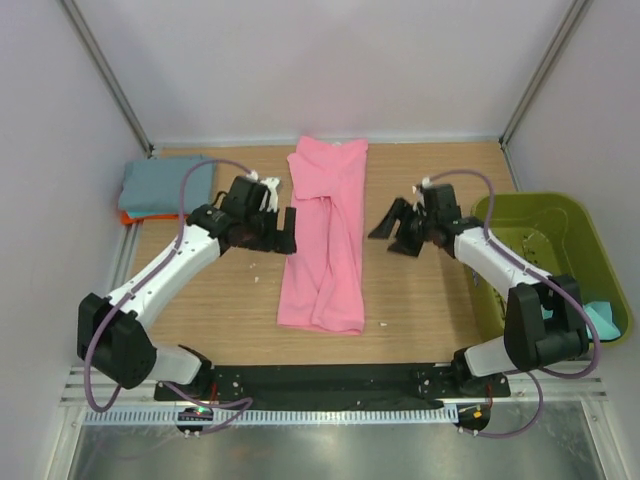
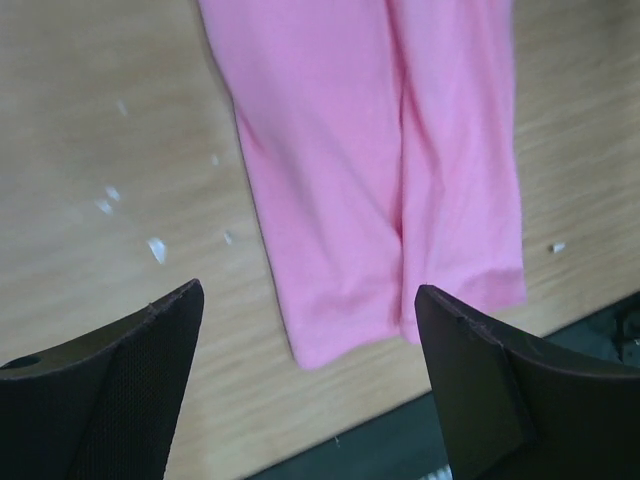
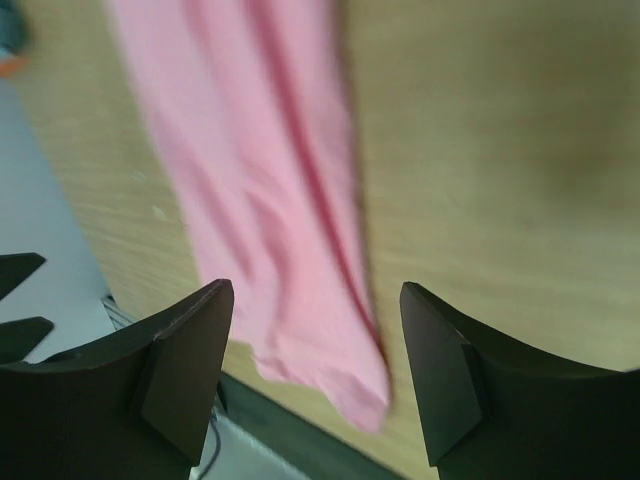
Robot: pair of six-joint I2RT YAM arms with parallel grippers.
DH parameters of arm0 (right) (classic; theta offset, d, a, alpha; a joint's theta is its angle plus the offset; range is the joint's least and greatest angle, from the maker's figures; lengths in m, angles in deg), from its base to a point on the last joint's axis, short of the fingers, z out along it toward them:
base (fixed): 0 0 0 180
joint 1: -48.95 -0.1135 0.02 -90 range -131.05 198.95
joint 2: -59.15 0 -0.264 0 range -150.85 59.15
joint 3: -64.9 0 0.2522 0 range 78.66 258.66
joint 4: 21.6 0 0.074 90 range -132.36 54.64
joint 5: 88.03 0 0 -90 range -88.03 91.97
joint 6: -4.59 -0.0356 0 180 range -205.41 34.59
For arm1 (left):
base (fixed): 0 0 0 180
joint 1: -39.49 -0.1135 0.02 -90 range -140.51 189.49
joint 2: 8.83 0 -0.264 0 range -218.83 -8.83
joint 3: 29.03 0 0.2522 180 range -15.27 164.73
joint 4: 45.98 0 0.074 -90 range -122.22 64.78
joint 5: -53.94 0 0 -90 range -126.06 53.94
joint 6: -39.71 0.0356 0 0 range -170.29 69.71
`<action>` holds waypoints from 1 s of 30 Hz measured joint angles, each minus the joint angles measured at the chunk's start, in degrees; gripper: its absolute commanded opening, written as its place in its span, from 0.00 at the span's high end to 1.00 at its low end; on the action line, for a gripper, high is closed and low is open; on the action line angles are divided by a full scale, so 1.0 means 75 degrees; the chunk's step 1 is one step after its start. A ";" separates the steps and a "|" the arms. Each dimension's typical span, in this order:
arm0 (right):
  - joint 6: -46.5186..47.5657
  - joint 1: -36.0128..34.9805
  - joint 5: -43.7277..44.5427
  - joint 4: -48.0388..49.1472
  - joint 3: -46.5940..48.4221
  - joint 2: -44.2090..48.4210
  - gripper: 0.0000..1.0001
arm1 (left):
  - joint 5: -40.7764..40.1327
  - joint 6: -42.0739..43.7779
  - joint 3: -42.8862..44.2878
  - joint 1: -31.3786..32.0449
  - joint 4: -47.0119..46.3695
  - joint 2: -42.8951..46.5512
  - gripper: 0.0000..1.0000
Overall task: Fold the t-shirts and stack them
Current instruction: Fold the tshirt
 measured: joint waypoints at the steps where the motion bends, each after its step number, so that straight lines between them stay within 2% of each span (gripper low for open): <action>1: -0.0157 -0.0035 -0.0032 -0.0245 -0.0554 0.0000 0.26 | 0.0396 -0.0306 -0.0498 -0.0163 0.0047 0.0000 0.14; 6: -0.0586 -0.0198 -0.0297 -0.1221 -0.2477 0.0641 0.27 | 0.1580 -0.1364 -0.2238 -0.0481 0.0032 0.0038 0.16; 10: -0.1003 -0.0385 -0.0699 -0.1148 -0.3363 0.0968 0.27 | 0.2192 -0.1935 -0.3293 -0.0635 -0.0268 0.0283 0.18; 17: -0.1574 -0.1195 -0.1364 -0.0338 -0.3416 0.0391 0.30 | 0.2547 -0.2731 -0.4564 -0.0766 -0.1005 0.0428 0.22; 24: -0.2113 -0.1734 -0.1894 0.0583 -0.3392 -0.0230 0.33 | 0.2696 -0.3191 -0.4674 -0.1075 -0.1580 0.0224 0.28; 30: -0.2177 -0.1871 -0.1859 0.0746 -0.3421 -0.0242 0.36 | 0.2879 -0.3413 -0.4800 -0.1137 -0.1950 0.0128 0.41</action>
